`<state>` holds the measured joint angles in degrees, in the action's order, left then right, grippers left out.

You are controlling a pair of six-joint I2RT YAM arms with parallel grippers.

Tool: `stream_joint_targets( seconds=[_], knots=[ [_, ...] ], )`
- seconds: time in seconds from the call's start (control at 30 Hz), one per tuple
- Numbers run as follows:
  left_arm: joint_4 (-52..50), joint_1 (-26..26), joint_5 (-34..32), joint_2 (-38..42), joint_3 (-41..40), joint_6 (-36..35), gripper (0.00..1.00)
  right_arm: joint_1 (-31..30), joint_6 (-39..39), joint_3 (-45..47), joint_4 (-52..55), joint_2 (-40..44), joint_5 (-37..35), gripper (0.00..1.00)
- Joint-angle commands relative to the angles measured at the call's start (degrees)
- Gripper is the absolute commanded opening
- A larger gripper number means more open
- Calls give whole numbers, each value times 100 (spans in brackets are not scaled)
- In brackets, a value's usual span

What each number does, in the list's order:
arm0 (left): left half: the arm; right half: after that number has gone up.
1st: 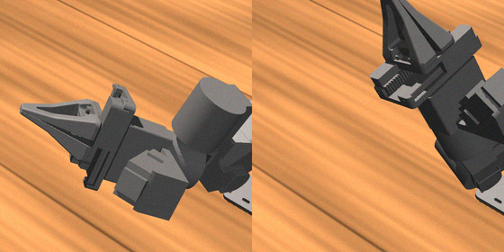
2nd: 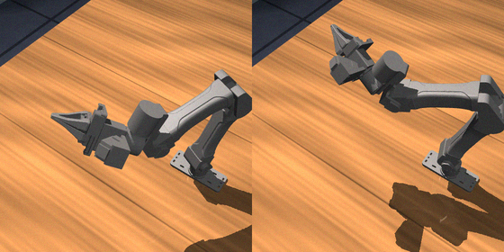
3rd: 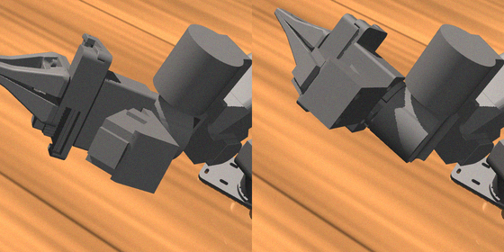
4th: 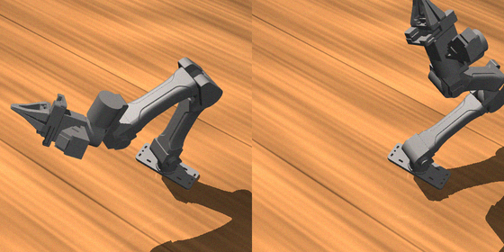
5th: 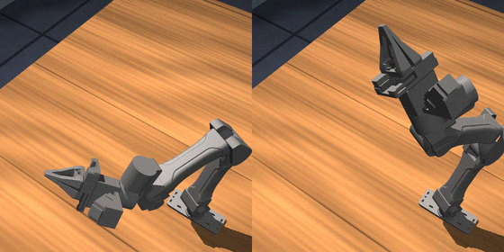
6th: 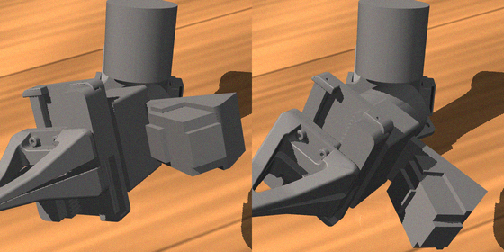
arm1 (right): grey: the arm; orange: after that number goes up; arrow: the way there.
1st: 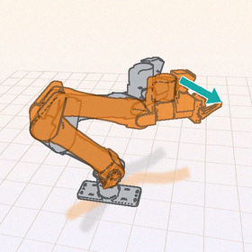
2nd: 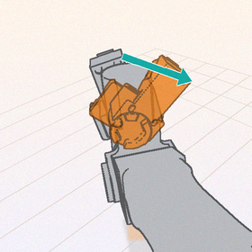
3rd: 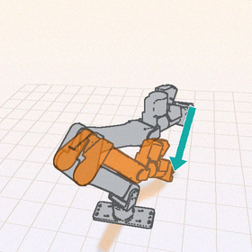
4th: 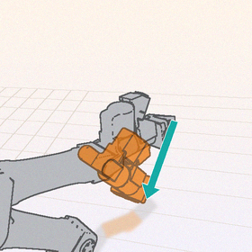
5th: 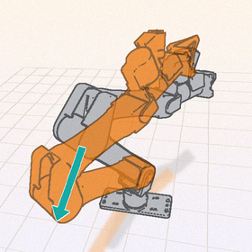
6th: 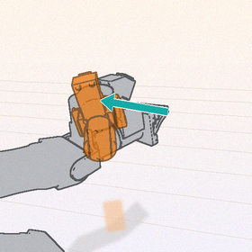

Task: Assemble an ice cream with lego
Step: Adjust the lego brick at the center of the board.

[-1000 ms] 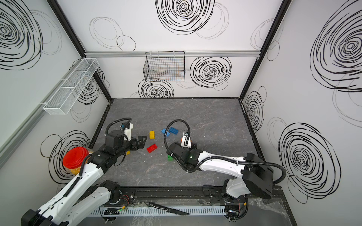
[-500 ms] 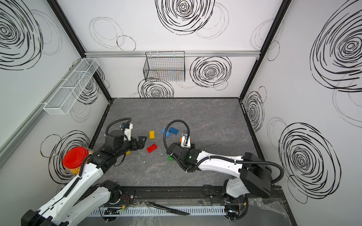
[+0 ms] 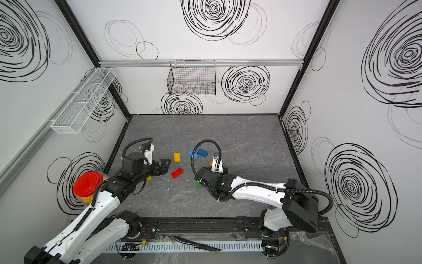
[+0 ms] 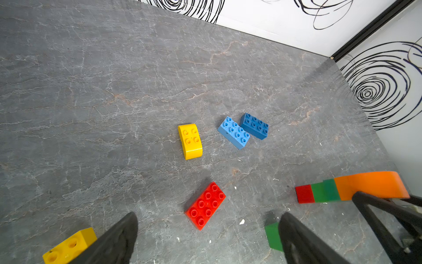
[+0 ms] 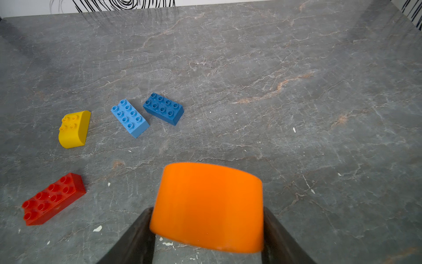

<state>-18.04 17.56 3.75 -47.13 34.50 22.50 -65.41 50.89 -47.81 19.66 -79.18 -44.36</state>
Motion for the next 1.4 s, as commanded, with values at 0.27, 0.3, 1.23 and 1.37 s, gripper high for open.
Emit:
stream_joint_targets(
  seconds=[0.27, 0.3, 1.23, 1.37],
  knots=[
    [55, -53, -47, 117, 57, 58, 99, 608, -496, -360, 587, 848, 1103, 49],
    [55, -61, -48, 117, 59, 55, 99, 723, -529, -357, 637, 921, 1267, 47],
    [49, -60, -54, 151, 48, 53, 99, 2380, -1263, -681, 1909, 1443, 3427, 24],
    [45, -60, -50, 134, 62, 59, 99, 2462, -1305, -655, 1940, 1440, 3512, 23]
  ],
)
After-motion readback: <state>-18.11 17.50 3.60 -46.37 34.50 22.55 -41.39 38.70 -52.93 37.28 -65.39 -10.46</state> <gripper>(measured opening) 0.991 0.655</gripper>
